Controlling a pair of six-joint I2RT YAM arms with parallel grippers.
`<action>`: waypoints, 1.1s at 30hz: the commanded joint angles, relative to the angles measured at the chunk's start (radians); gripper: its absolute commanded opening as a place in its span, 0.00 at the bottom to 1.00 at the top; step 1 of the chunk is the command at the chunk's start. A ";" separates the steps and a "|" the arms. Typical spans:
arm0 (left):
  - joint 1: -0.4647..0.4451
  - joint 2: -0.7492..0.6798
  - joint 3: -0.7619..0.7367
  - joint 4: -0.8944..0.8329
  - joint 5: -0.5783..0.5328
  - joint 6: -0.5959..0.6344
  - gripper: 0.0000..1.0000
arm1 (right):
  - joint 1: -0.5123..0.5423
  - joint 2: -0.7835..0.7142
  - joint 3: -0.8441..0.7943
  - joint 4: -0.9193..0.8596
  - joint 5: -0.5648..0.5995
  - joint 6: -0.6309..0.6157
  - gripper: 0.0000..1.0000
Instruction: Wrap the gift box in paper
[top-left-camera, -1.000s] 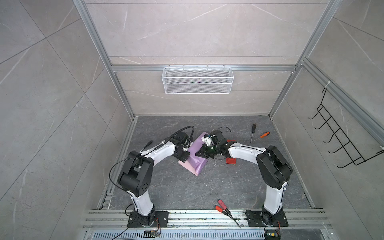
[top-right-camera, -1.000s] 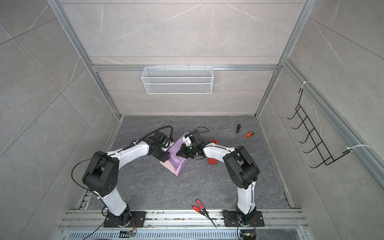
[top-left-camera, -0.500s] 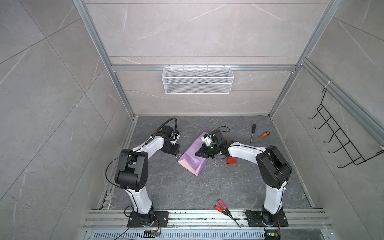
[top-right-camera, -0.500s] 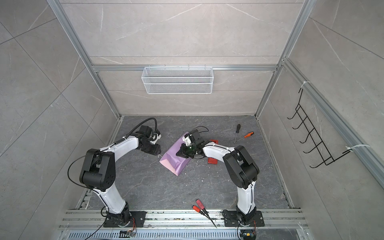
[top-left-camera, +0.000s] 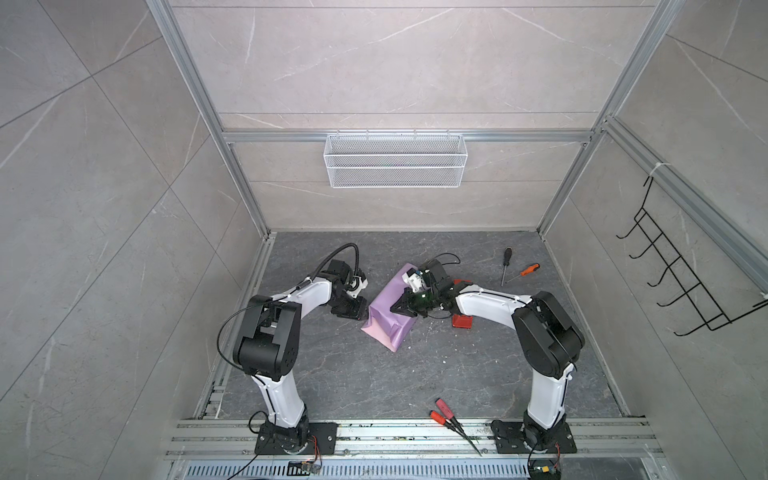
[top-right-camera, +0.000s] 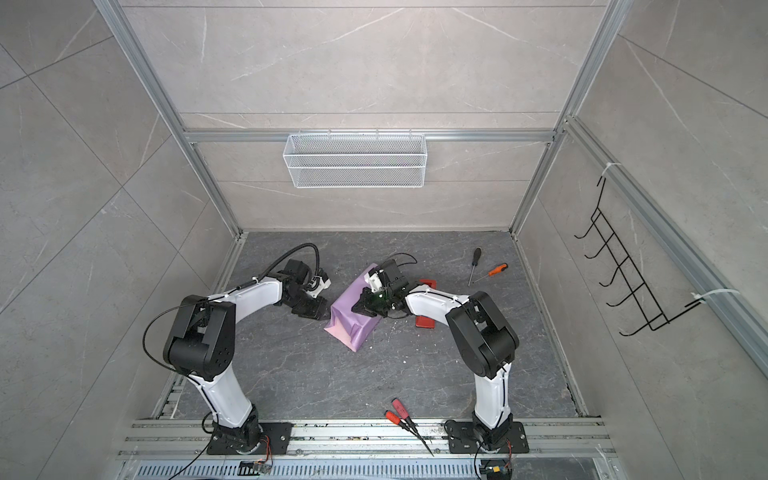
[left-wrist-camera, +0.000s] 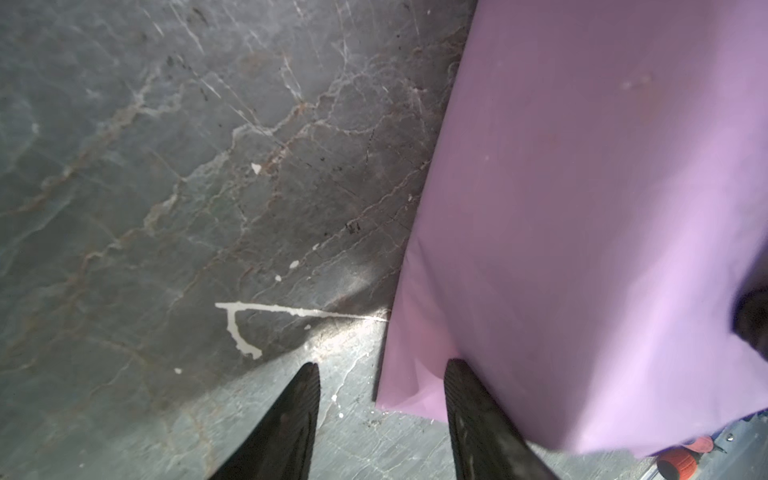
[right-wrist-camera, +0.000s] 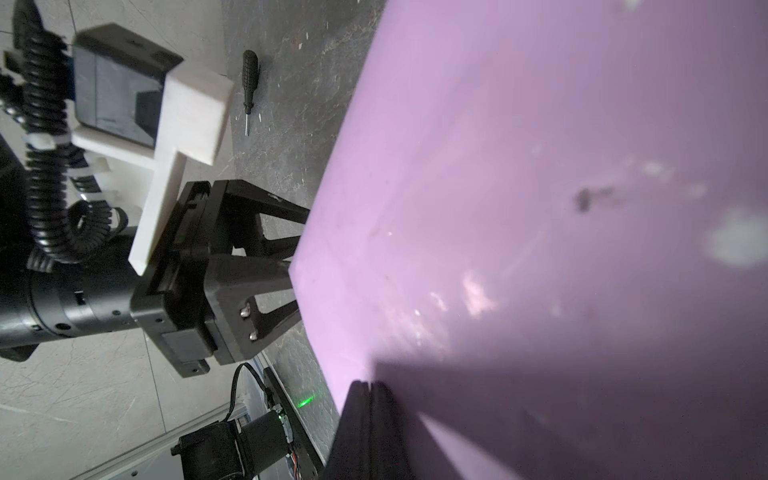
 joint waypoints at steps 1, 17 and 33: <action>-0.003 -0.034 -0.012 0.043 0.068 -0.049 0.53 | 0.035 0.082 -0.011 -0.176 0.027 -0.021 0.00; -0.011 -0.020 -0.095 0.156 0.146 -0.286 0.48 | 0.046 0.054 -0.026 -0.166 0.032 -0.004 0.00; -0.011 -0.066 -0.151 0.227 0.259 -0.439 0.13 | 0.050 0.065 -0.012 -0.174 0.037 -0.019 0.00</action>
